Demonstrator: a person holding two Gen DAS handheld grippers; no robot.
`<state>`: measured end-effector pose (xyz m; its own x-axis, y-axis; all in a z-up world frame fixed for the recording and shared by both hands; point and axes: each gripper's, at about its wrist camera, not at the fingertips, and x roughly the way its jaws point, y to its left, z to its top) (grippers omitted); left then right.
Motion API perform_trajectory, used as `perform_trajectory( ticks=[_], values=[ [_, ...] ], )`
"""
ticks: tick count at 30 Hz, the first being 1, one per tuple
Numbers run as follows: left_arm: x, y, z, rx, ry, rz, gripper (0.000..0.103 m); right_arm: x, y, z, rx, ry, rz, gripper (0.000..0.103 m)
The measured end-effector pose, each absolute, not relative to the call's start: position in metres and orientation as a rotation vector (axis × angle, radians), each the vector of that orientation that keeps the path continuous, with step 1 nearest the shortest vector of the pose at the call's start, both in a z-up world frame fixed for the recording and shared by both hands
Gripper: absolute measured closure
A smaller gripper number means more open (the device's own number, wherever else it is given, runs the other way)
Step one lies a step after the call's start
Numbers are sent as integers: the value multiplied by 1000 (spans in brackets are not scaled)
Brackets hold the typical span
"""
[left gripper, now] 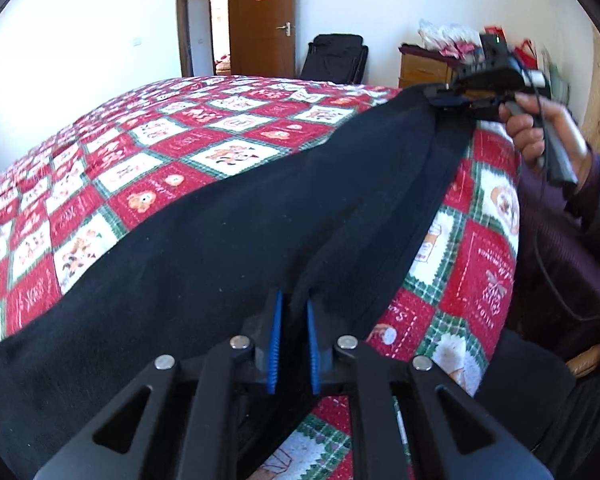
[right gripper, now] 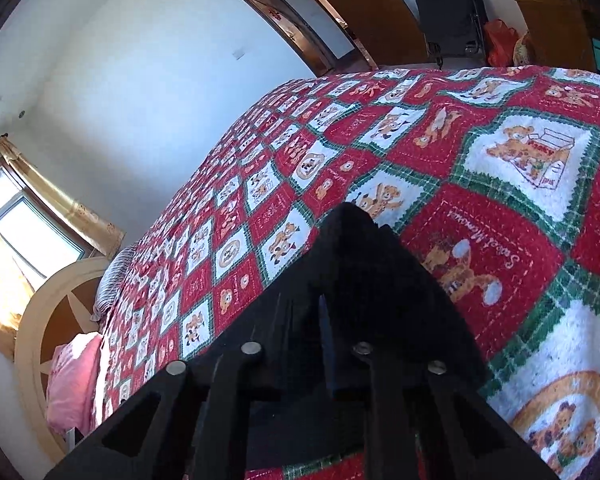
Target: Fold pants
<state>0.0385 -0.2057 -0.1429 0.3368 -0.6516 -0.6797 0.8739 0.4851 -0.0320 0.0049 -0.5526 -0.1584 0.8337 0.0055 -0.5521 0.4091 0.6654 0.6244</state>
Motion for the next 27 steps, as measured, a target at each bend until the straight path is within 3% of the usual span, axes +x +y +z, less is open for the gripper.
perform_trajectory(
  ticks=[7,8,11,20,22,23,27],
  values=[
    [42,-204,-141,340,687,-1023,93,-12,-561,-153,842,555,-267,95],
    [43,-204,-142,335,688,-1021,93,-19,-564,-151,839,553,-295,92],
    [47,-203,-145,313,703,-1023,93,-33,-575,-152,852,533,-338,67],
    [49,-202,-148,308,706,-1021,93,-16,-578,-152,752,565,-350,67],
    [51,-202,-147,299,708,-1022,93,-14,-574,-151,718,572,-329,69],
    [52,-201,-146,293,707,-1021,93,-13,-572,-149,696,571,-320,91],
    [53,-193,-133,274,669,-1025,97,-21,-566,-129,665,517,-274,95]
  ],
)
